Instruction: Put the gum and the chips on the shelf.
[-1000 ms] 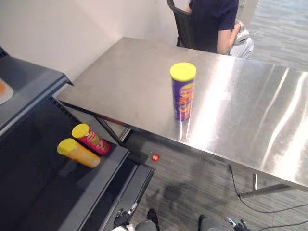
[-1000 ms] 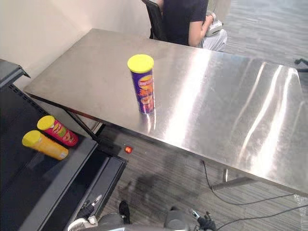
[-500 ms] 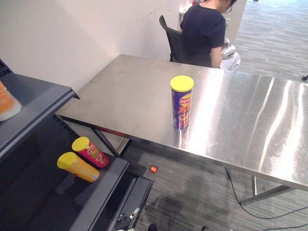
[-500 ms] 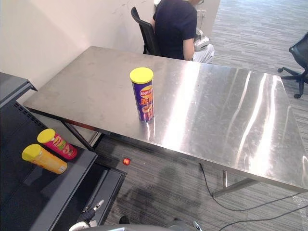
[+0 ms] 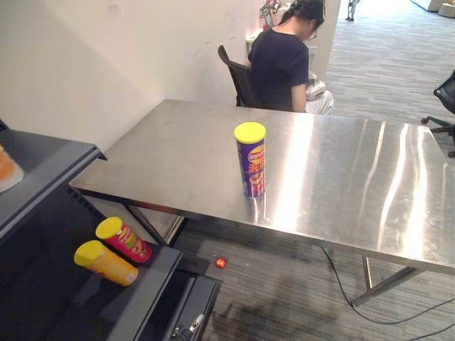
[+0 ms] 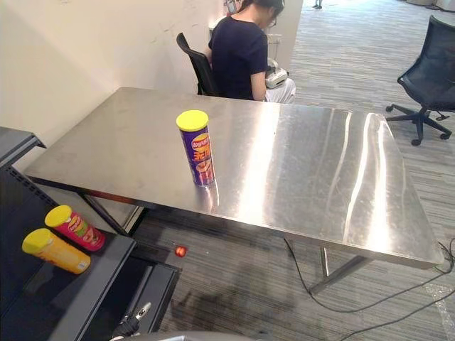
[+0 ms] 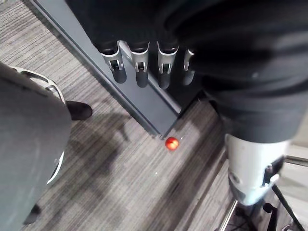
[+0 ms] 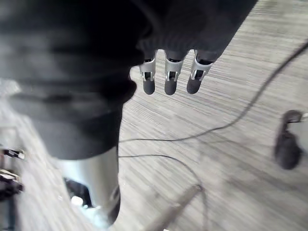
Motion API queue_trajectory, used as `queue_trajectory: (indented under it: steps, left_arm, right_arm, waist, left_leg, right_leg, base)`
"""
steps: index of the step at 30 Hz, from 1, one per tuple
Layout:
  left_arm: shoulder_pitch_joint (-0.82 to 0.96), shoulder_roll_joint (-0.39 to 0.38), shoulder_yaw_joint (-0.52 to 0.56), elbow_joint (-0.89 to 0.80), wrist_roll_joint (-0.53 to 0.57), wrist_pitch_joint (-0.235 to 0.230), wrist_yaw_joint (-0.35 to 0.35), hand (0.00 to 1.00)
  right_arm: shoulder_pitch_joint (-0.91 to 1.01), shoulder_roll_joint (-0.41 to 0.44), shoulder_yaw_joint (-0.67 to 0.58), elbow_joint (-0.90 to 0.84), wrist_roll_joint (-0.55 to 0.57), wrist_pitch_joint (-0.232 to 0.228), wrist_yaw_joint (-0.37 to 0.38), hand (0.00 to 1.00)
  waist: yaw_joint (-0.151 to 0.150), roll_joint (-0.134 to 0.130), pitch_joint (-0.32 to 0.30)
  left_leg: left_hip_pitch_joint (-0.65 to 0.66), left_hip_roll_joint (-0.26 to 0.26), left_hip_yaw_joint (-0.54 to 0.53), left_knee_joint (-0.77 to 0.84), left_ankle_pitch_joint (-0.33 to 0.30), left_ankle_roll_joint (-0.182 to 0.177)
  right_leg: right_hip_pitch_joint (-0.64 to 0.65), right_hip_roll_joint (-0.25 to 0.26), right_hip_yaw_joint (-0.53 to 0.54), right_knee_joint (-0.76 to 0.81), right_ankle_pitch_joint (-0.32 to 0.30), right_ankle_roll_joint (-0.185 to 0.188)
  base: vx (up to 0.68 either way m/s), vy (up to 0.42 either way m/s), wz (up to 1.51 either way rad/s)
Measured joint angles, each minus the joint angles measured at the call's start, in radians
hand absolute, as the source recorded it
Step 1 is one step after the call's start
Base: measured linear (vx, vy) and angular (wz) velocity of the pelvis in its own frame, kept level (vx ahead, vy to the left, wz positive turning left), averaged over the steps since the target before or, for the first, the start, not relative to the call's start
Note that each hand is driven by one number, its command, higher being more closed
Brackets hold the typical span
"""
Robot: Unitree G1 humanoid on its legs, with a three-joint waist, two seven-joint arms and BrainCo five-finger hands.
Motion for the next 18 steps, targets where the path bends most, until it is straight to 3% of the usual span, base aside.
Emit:
queue_trajectory:
  steps: [3, 7, 9, 11, 13, 18]
  left_arm:
    - [0.001, -0.004, 0.001, 0.000, 0.003, 0.001, 0.000, 0.00]
    - [0.003, -0.018, 0.000, -0.013, 0.003, 0.001, 0.001, 0.00]
    - [0.014, -0.037, -0.001, -0.041, 0.009, 0.002, 0.000, 0.00]
    - [0.016, -0.038, -0.001, -0.051, 0.018, 0.006, -0.004, 0.00]
    - [0.024, -0.041, -0.002, -0.070, 0.038, 0.013, -0.006, 0.00]
    - [0.028, -0.037, -0.030, -0.069, 0.046, 0.016, -0.009, 0.00]
  right_arm:
    - [-0.025, -0.032, 0.006, -0.171, -0.001, -0.011, -0.053, 0.00]
    - [-0.038, -0.033, 0.082, -0.531, -0.030, -0.030, -0.145, 0.00]
    - [-0.010, -0.012, 0.188, -0.819, -0.110, -0.045, -0.186, 0.00]
    - [-0.020, 0.006, 0.211, -0.957, -0.190, -0.072, -0.187, 0.00]
    - [-0.039, 0.004, 0.202, -0.967, -0.221, -0.093, -0.200, 0.00]
    - [-0.054, 0.004, 0.202, -0.971, -0.307, -0.091, -0.208, 0.00]
  waist:
    - [-0.001, 0.004, -0.003]
    - [-0.005, 0.007, -0.005]
    - [-0.005, 0.007, -0.007]
    - [-0.003, 0.006, -0.007]
    - [-0.003, 0.002, -0.008]
    - [-0.009, 0.007, -0.012]
  left_leg:
    - [0.013, 0.009, 0.018, 0.001, -0.009, -0.012]
    - [0.015, 0.025, 0.036, 0.005, -0.010, -0.014]
    - [0.020, 0.034, 0.064, 0.006, -0.011, -0.016]
    - [0.019, 0.038, 0.072, 0.006, -0.014, -0.020]
    - [0.015, 0.038, 0.072, 0.002, -0.014, -0.020]
    - [0.009, 0.033, 0.082, 0.000, -0.015, -0.020]
  right_leg:
    - [0.002, 0.011, 0.015, -0.006, 0.001, 0.000]
    - [-0.002, 0.018, 0.020, 0.001, 0.003, 0.003]
    - [-0.014, 0.023, 0.031, 0.009, 0.003, 0.003]
    - [-0.020, 0.028, 0.039, 0.007, 0.003, 0.003]
    - [-0.027, 0.029, 0.042, 0.005, 0.004, 0.003]
    - [-0.047, 0.034, 0.067, 0.000, 0.013, 0.004]
  base:
    - [0.11, -0.024, -0.23]
    - [0.07, -0.025, -0.10]
    - [0.00, -0.010, -0.21]
    - [-0.03, -0.032, -0.14]
    - [-0.05, -0.025, -0.06]
    - [-0.03, -0.018, -0.15]
